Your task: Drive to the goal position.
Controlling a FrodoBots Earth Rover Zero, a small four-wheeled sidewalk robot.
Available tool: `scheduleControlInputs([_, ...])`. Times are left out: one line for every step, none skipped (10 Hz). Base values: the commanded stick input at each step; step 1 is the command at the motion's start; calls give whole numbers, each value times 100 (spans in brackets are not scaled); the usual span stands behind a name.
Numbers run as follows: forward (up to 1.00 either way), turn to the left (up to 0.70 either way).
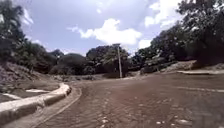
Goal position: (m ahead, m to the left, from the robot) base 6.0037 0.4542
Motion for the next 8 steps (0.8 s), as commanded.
scheduleControlInputs([70, 0])
scheduleControlInputs([70, 0])
scheduleControlInputs([70, 0])
scheduleControlInputs([70, 0])
scheduleControlInputs([70, 0])
scheduleControlInputs([70, 0])
scheduleControlInputs([70, 0])
scheduleControlInputs([70, 0])
